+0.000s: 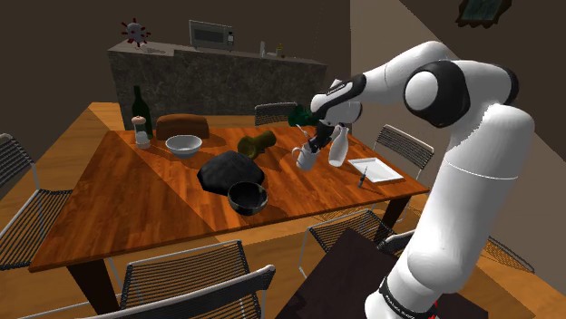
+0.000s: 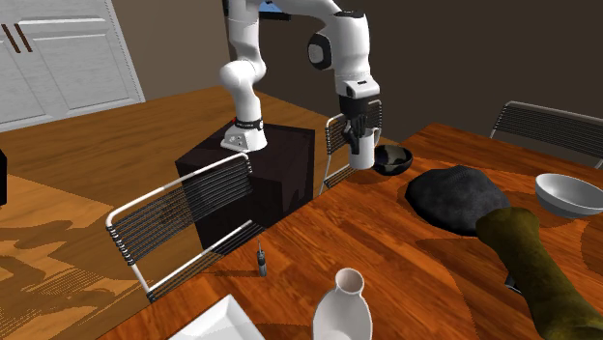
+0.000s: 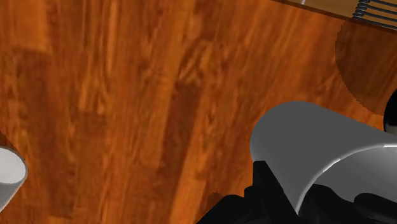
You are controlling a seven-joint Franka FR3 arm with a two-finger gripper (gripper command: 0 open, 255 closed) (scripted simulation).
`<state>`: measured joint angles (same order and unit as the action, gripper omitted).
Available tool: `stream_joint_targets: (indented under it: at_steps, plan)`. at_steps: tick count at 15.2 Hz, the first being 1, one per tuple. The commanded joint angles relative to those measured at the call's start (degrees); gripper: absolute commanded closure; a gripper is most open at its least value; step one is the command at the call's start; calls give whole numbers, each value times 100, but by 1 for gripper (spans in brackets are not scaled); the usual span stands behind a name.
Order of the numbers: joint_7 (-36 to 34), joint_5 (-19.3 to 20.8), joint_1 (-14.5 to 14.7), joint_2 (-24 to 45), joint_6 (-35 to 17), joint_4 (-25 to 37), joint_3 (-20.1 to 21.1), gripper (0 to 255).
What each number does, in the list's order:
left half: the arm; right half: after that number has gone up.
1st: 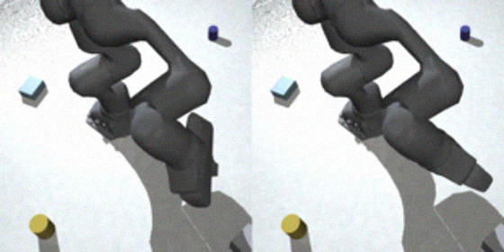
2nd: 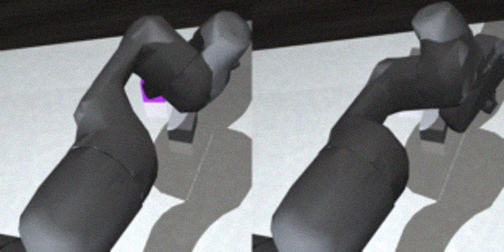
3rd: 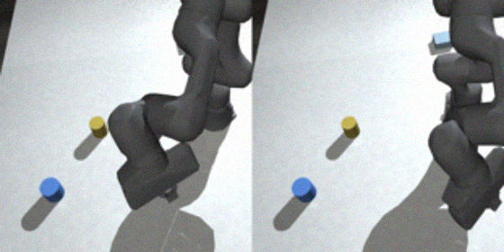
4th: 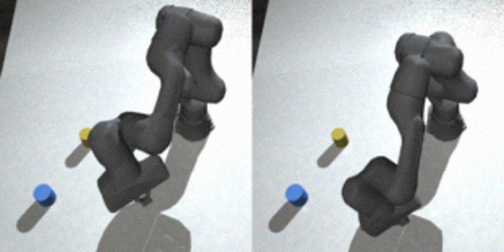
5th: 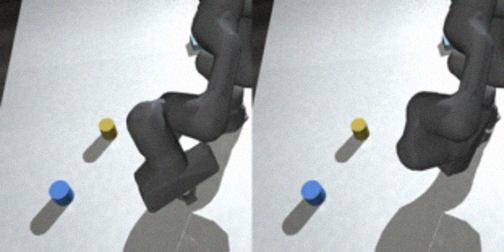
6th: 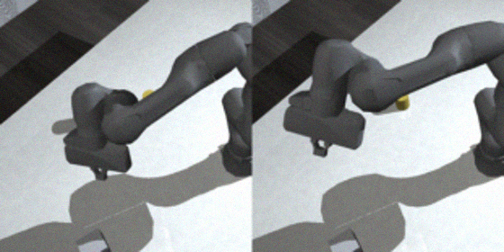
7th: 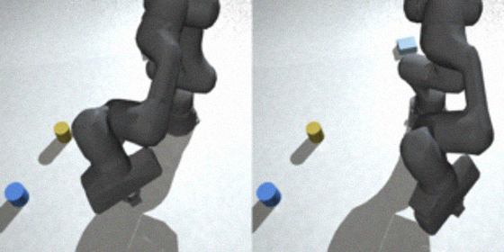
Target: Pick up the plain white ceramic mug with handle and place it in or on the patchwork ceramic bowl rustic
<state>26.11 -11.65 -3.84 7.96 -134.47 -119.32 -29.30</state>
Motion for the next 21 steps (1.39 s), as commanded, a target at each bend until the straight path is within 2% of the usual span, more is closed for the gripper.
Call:
stream_joint_targets:
  at_steps: [1, 11, 21]
  plan:
    - [-368, 149, 192, -124, -48, -118, 86, 255]
    - [-1953, 550, 992, -159, -49, -31, 611, 255]
    - [-3308, 722, 1703, 324, 207, 729, 1098, 255]
